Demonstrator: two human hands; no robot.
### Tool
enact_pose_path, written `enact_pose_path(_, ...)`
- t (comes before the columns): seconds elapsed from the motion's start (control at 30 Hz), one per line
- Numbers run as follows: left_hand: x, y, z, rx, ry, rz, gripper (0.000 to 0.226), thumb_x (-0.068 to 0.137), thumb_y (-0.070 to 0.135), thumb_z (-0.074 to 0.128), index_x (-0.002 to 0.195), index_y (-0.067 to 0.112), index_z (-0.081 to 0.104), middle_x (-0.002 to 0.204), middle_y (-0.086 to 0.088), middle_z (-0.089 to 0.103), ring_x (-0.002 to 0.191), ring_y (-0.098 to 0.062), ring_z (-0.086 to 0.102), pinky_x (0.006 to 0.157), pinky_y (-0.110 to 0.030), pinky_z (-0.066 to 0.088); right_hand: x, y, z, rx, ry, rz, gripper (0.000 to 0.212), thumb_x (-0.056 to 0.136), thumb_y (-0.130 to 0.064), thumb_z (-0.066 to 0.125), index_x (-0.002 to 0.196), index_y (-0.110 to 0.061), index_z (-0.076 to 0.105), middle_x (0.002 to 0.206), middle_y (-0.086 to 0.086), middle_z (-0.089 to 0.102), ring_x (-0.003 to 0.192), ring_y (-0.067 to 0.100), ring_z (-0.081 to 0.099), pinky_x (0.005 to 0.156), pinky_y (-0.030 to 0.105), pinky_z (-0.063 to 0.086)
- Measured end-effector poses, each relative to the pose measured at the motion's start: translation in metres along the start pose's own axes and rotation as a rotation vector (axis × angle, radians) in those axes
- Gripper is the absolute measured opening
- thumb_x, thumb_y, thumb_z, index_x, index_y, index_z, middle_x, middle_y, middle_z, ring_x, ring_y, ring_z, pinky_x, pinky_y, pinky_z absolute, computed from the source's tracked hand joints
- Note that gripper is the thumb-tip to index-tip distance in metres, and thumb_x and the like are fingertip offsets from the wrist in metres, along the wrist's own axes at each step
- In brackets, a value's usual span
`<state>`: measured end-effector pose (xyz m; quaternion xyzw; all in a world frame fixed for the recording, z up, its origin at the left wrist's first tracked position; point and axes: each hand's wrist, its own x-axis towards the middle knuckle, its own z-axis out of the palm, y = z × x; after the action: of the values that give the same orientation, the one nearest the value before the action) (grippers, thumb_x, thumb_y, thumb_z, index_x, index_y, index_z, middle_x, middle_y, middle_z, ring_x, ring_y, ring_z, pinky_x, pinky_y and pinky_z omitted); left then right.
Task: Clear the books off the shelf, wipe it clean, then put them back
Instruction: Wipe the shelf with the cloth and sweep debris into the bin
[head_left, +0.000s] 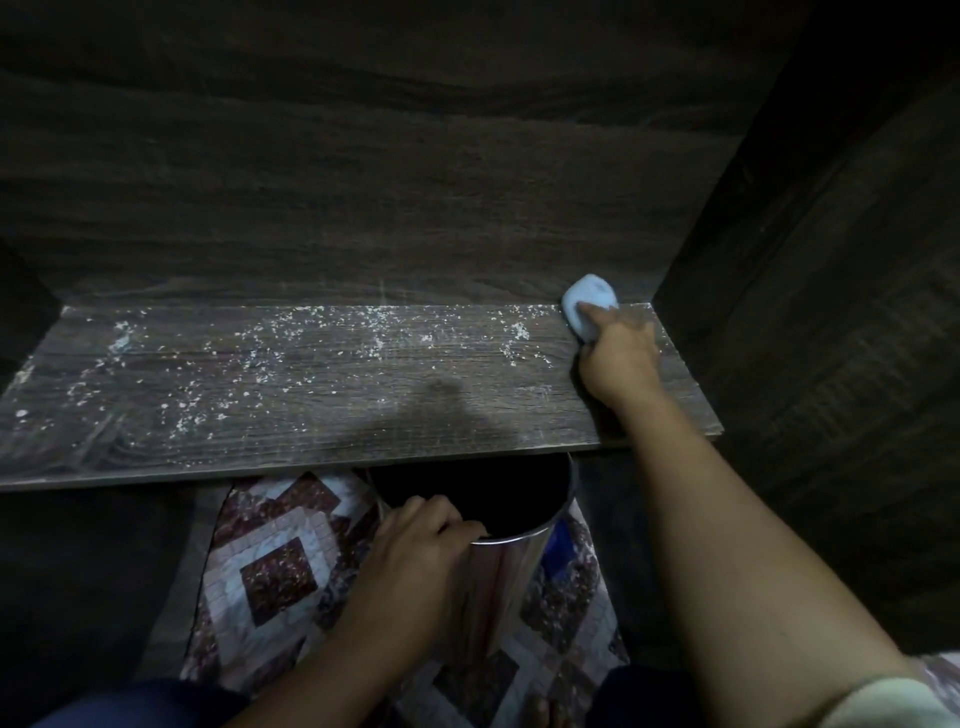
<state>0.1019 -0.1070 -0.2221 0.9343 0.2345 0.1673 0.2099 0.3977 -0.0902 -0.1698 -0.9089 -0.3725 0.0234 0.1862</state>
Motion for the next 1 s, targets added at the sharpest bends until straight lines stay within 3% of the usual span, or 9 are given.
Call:
enact_pose_path(0.13,0.001,-0.001,0.004,0.003,-0.020,-0.006,0.042,0.069,0.026,0.042,0.098,0.024,0.072,0.085,0.008,0.054,0.074,-0.014,0.051,0.063,-0.028,0.043,-0.007,-0.019,0.010,0.073,-0.008,-0.155,0.054,0.091,-0.007,0.048,0.140,-0.030,0.048,0.147,0.010,0.043,0.126,0.035,0.035,0.107,0.042,0.032)
enact_pose_path(0.3,0.000,-0.005,0.005,0.017,-0.038,0.009,0.037,0.068,0.021,0.051,0.098,0.026,0.072,0.086,0.009,0.054,0.076,-0.011,0.047,0.066,-0.022,0.033,-0.005,-0.006,0.001,0.283,0.104,-0.050,0.052,0.092,0.000,0.046,0.141,-0.020,0.049,0.146,0.008,0.044,0.130,0.031,0.032,0.112,0.033,0.023)
enact_pose_path(0.4,-0.001,-0.008,0.006,0.010,-0.041,0.024,0.042,0.063,0.013,0.069,0.102,0.026,0.071,0.088,0.010,0.053,0.077,-0.010,0.046,0.067,-0.022,0.038,-0.001,0.009,-0.007,0.076,0.361,-0.048,0.054,0.089,0.004,0.047,0.136,-0.021,0.053,0.149,0.010,0.039,0.118,0.037,0.039,0.100,0.041,0.033)
enact_pose_path(0.5,-0.001,-0.008,0.004,0.009,-0.041,0.024,0.041,0.063,0.016,0.069,0.102,0.028,0.071,0.087,0.011,0.052,0.077,-0.011,0.046,0.066,-0.025,0.041,-0.005,0.034,-0.005,-0.103,0.454,-0.028,0.052,0.085,0.005,0.047,0.131,-0.016,0.056,0.146,0.013,0.042,0.106,0.043,0.044,0.084,0.047,0.038)
enact_pose_path(0.57,-0.001,-0.006,0.002,0.013,-0.038,0.024,0.042,0.062,0.016,0.067,0.102,0.028,0.071,0.087,0.011,0.051,0.077,-0.011,0.047,0.065,-0.027,0.044,-0.008,0.045,0.000,-0.157,0.389,-0.009,0.050,0.086,0.001,0.046,0.133,-0.017,0.054,0.148,0.013,0.039,0.107,0.045,0.042,0.086,0.049,0.038)
enact_pose_path(0.73,-0.001,-0.003,0.001,0.014,-0.031,0.034,0.043,0.061,0.011,0.066,0.101,0.027,0.070,0.088,0.011,0.051,0.077,-0.013,0.050,0.065,-0.028,0.046,0.003,0.037,-0.013,-0.042,-0.107,0.172,0.070,0.087,-0.013,0.045,0.147,-0.044,0.024,0.160,-0.001,-0.008,0.126,0.036,0.020,0.110,0.043,0.022)
enact_pose_path(1.0,-0.001,-0.002,0.006,-0.013,-0.058,0.037,0.047,0.059,0.008,0.078,0.101,0.028,0.071,0.087,0.012,0.052,0.078,-0.011,0.048,0.064,-0.027,0.044,-0.016,-0.015,0.004,0.068,-0.148,-0.162,0.063,0.091,-0.007,0.042,0.146,-0.037,0.037,0.161,0.004,0.011,0.131,0.034,0.018,0.113,0.037,0.017)
